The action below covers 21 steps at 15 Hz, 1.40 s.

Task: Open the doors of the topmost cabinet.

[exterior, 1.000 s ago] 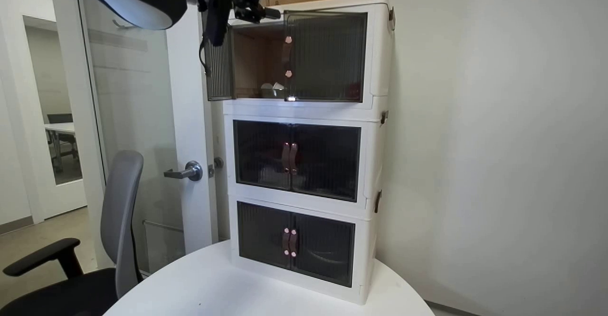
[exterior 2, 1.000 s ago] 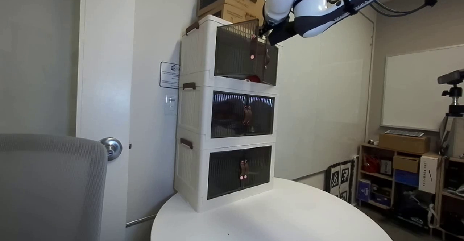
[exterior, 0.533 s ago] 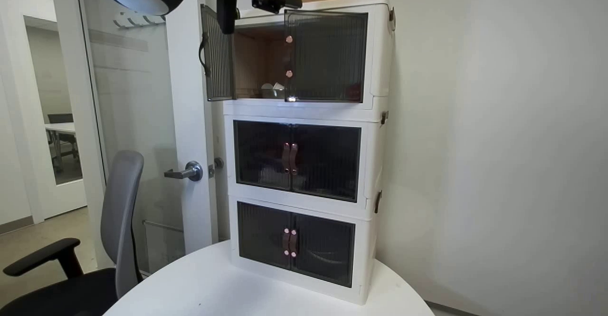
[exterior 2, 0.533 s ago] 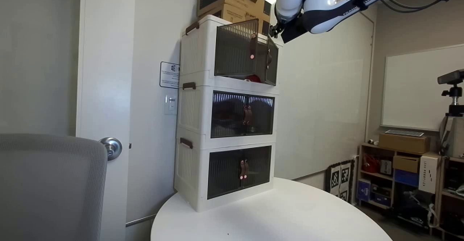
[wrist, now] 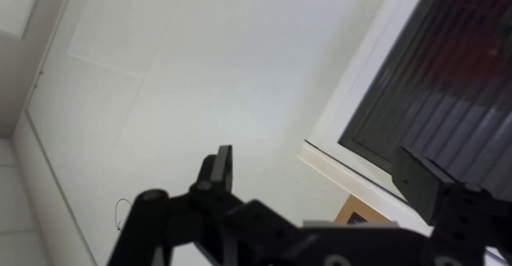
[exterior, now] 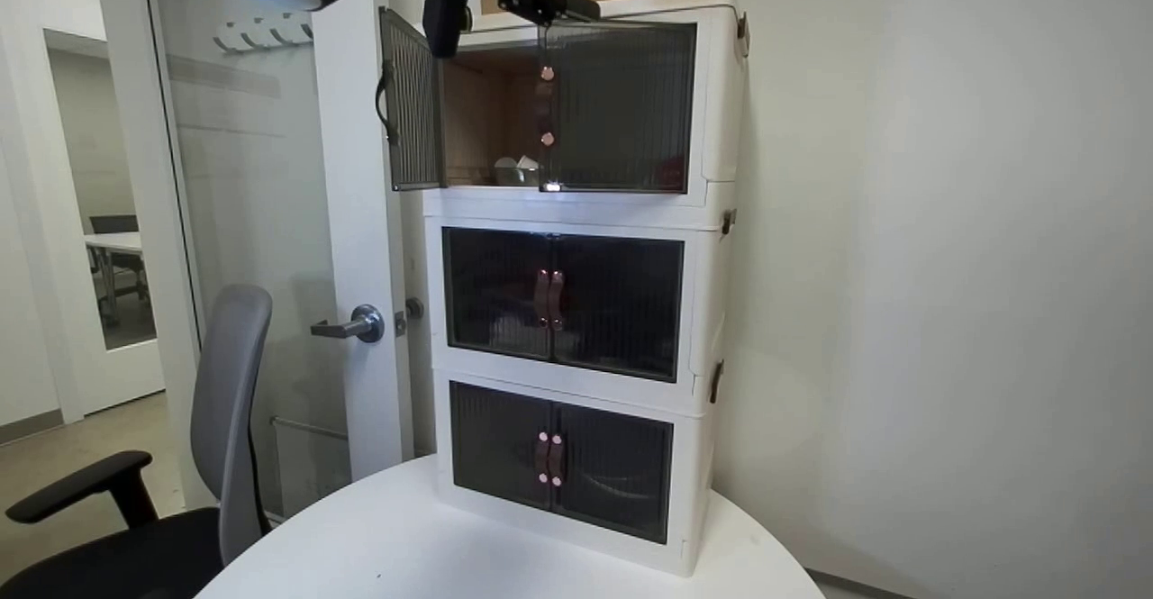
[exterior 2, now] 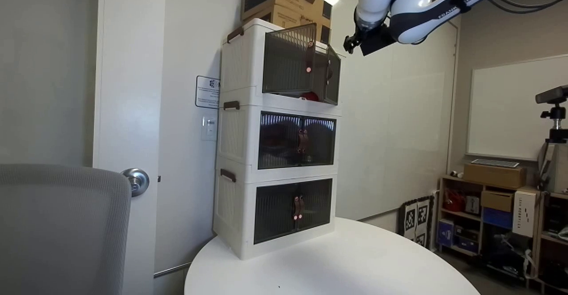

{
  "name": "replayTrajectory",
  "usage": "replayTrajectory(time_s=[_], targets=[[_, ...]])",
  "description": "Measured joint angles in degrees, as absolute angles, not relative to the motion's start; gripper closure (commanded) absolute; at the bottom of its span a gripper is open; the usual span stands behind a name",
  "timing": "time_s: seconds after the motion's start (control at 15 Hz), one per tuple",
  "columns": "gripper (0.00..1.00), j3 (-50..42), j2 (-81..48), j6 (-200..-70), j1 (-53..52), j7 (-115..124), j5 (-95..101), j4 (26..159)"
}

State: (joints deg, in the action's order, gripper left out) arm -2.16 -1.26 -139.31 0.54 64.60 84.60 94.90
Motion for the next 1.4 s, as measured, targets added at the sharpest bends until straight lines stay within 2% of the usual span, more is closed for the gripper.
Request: replayTrajectory(time_s=[0.33, 0.73, 1.0, 1.4], targets=[[0.0, -1.7, 0.9, -154.8, 0.6, 60.8, 72.5, 94.8], [0.0, 0.0, -3.0, -168.1, -0.5, 45.3, 46.9, 95.0], [0.0, 3.1, -9.9, -167.5, -1.3, 29.2, 29.9, 95.2], [0.0, 1.0, -14.9, -158.5, -1.7, 26.5, 36.6, 87.2]])
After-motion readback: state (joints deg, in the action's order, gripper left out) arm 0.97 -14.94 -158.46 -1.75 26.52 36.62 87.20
